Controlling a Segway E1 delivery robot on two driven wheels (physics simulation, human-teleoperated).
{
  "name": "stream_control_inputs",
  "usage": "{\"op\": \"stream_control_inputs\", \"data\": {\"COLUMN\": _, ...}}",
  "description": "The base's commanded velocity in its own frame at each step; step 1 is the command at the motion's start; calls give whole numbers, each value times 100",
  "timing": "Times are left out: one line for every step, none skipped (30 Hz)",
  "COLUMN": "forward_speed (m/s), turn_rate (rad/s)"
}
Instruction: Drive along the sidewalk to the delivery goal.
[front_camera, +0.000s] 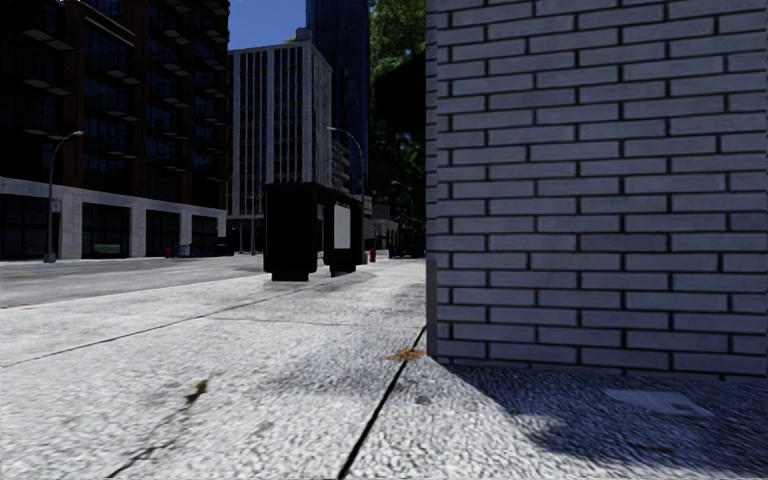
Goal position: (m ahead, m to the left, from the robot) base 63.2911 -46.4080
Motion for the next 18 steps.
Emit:
{"op": "stream_control_inputs", "data": {"forward_speed": 151, "turn_rate": 34}}
{"op": "stream_control_inputs", "data": {"forward_speed": 151, "turn_rate": 37}}
{"op": "stream_control_inputs", "data": {"forward_speed": 151, "turn_rate": 41}}
{"op": "stream_control_inputs", "data": {"forward_speed": 151, "turn_rate": 41}}
{"op": "stream_control_inputs", "data": {"forward_speed": 151, "turn_rate": 43}}
{"op": "stream_control_inputs", "data": {"forward_speed": 151, "turn_rate": 46}}
{"op": "stream_control_inputs", "data": {"forward_speed": 151, "turn_rate": 52}}
{"op": "stream_control_inputs", "data": {"forward_speed": 151, "turn_rate": 52}}
{"op": "stream_control_inputs", "data": {"forward_speed": 151, "turn_rate": 56}}
{"op": "stream_control_inputs", "data": {"forward_speed": 151, "turn_rate": 58}}
{"op": "stream_control_inputs", "data": {"forward_speed": 151, "turn_rate": 58}}
{"op": "stream_control_inputs", "data": {"forward_speed": 151, "turn_rate": 58}}
{"op": "stream_control_inputs", "data": {"forward_speed": 151, "turn_rate": 58}}
{"op": "stream_control_inputs", "data": {"forward_speed": 151, "turn_rate": 58}}
{"op": "stream_control_inputs", "data": {"forward_speed": 151, "turn_rate": 58}}
{"op": "stream_control_inputs", "data": {"forward_speed": 151, "turn_rate": 58}}
{"op": "stream_control_inputs", "data": {"forward_speed": 151, "turn_rate": 58}}
{"op": "stream_control_inputs", "data": {"forward_speed": 151, "turn_rate": 58}}
